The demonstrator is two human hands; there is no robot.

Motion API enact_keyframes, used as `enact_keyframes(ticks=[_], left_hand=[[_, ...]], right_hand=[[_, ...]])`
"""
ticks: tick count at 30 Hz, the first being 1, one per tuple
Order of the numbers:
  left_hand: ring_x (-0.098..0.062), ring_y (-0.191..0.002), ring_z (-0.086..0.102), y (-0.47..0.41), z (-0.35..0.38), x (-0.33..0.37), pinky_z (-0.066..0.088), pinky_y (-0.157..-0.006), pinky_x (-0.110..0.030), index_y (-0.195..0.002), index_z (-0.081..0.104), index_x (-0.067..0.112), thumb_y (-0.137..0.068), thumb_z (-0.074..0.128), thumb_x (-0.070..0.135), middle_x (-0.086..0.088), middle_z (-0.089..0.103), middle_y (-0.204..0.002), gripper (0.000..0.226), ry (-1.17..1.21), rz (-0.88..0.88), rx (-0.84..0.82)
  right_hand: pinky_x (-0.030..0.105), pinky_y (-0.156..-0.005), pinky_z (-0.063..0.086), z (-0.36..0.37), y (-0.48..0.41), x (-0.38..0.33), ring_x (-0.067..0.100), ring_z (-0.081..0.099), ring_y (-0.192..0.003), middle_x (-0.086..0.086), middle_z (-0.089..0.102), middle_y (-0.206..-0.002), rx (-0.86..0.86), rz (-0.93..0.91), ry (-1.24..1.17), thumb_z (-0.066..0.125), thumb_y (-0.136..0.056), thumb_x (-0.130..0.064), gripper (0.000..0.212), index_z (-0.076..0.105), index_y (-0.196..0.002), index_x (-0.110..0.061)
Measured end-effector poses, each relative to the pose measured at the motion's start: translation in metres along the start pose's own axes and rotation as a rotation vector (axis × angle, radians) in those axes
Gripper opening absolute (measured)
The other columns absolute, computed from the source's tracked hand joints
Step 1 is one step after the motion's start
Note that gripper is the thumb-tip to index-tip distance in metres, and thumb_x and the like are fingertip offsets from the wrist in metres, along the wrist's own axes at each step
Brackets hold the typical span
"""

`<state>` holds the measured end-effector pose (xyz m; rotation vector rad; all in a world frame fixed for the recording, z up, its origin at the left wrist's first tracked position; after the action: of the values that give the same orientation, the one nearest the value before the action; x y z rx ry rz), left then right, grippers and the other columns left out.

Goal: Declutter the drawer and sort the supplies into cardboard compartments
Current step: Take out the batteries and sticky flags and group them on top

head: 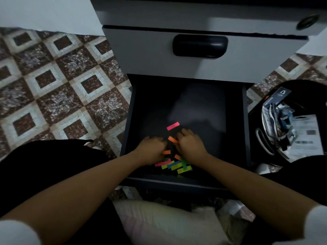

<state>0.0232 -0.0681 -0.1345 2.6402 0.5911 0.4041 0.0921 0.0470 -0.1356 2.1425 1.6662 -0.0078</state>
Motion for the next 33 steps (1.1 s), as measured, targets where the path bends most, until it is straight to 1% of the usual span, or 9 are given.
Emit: enact_keyframes(ticks=[5, 8, 9, 12, 15, 19, 25, 30, 33], left_hand=[[-0.024, -0.116, 0.049, 0.001, -0.001, 0.0, 0.036, -0.091, -0.033, -0.118, 0.05, 0.011, -0.089, 0.051, 0.037, -0.007, 0.053, -0.121, 0.04, -0.101, 0.01, 0.017], [-0.024, -0.117, 0.047, 0.001, -0.003, -0.001, 0.035, -0.092, -0.033, -0.118, 0.05, 0.01, -0.088, 0.051, 0.034, -0.008, 0.051, -0.122, 0.038, -0.083, -0.002, 0.016], [-0.025, -0.117, 0.046, 0.001, -0.003, -0.002, 0.035, -0.092, -0.033, -0.117, 0.051, 0.01, -0.088, 0.05, 0.035, -0.008, 0.051, -0.123, 0.038, -0.072, -0.013, 0.02], [-0.026, -0.116, 0.048, 0.0, -0.007, -0.005, 0.036, -0.092, -0.034, -0.114, 0.051, 0.01, -0.088, 0.05, 0.037, -0.009, 0.051, -0.121, 0.037, -0.024, -0.05, 0.03], [-0.026, -0.112, 0.052, -0.003, -0.01, -0.007, 0.037, -0.09, -0.033, -0.112, 0.052, 0.011, -0.089, 0.049, 0.034, -0.01, 0.055, -0.118, 0.032, 0.03, -0.072, 0.047], [-0.025, -0.113, 0.053, -0.004, -0.013, -0.01, 0.039, -0.088, -0.032, -0.114, 0.053, 0.014, -0.088, 0.051, 0.028, -0.008, 0.056, -0.12, 0.029, 0.061, -0.093, 0.05], [-0.025, -0.11, 0.055, -0.003, -0.015, -0.013, 0.04, -0.086, -0.032, -0.112, 0.058, 0.014, -0.088, 0.051, 0.026, -0.006, 0.056, -0.116, 0.028, 0.077, -0.085, 0.013], [-0.024, -0.107, 0.055, -0.002, -0.017, -0.011, 0.039, -0.084, -0.031, -0.112, 0.058, 0.014, -0.089, 0.051, 0.027, -0.006, 0.055, -0.114, 0.027, 0.081, -0.083, -0.004], [-0.024, -0.106, 0.056, -0.002, -0.017, -0.012, 0.039, -0.082, -0.031, -0.113, 0.058, 0.014, -0.089, 0.05, 0.028, -0.006, 0.055, -0.114, 0.028, 0.078, -0.081, -0.007]], right_hand=[[0.038, -0.083, 0.041, -0.001, 0.002, -0.006, 0.033, 0.05, -0.106, 0.017, 0.055, -0.11, 0.028, -0.01, -0.019, 0.055, -0.085, -0.014, 0.025, 0.056, -0.105, 0.0], [0.04, -0.066, 0.048, 0.001, 0.001, -0.006, 0.038, 0.059, -0.083, 0.02, 0.06, -0.086, 0.07, -0.051, -0.043, 0.064, -0.07, -0.003, 0.018, 0.059, -0.086, 0.001], [0.04, -0.068, 0.048, 0.001, 0.002, -0.006, 0.038, 0.059, -0.084, 0.02, 0.06, -0.087, 0.06, -0.057, -0.052, 0.062, -0.072, -0.002, 0.017, 0.058, -0.088, 0.001], [0.04, -0.083, 0.044, 0.001, 0.004, -0.003, 0.034, 0.054, -0.101, 0.019, 0.058, -0.105, 0.031, -0.061, -0.003, 0.05, -0.086, -0.006, 0.022, 0.056, -0.105, 0.0], [0.042, -0.076, 0.047, 0.002, 0.007, 0.002, 0.04, 0.058, -0.091, 0.025, 0.06, -0.092, 0.034, -0.044, -0.053, 0.057, -0.079, -0.001, 0.015, 0.06, -0.092, 0.005], [0.036, -0.089, 0.04, 0.0, 0.012, 0.01, 0.033, 0.051, -0.108, 0.018, 0.057, -0.111, -0.033, -0.008, -0.075, 0.05, -0.089, -0.012, 0.025, 0.057, -0.109, 0.0], [0.035, -0.087, 0.045, 0.007, 0.031, 0.019, 0.027, 0.057, -0.103, 0.011, 0.059, -0.11, -0.139, 0.006, -0.188, 0.053, -0.091, -0.026, 0.029, 0.059, -0.111, -0.006], [0.036, -0.082, 0.046, 0.005, 0.05, 0.026, 0.03, 0.059, -0.098, 0.012, 0.062, -0.105, -0.243, 0.007, -0.141, 0.051, -0.092, -0.035, 0.029, 0.059, -0.101, -0.009], [0.034, -0.078, 0.047, 0.003, 0.056, 0.029, 0.031, 0.061, -0.095, 0.014, 0.064, -0.102, -0.286, 0.051, -0.116, 0.053, -0.092, -0.033, 0.027, 0.06, -0.098, -0.008]])
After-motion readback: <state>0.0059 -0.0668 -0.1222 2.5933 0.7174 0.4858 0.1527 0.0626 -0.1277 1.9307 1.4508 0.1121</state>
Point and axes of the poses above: each hand's wrist, its own y-axis away from the middle knuckle, its own z-axis out of the palm, x = y × z, the point moved 3 cm from there along -y, towards the middle knuckle
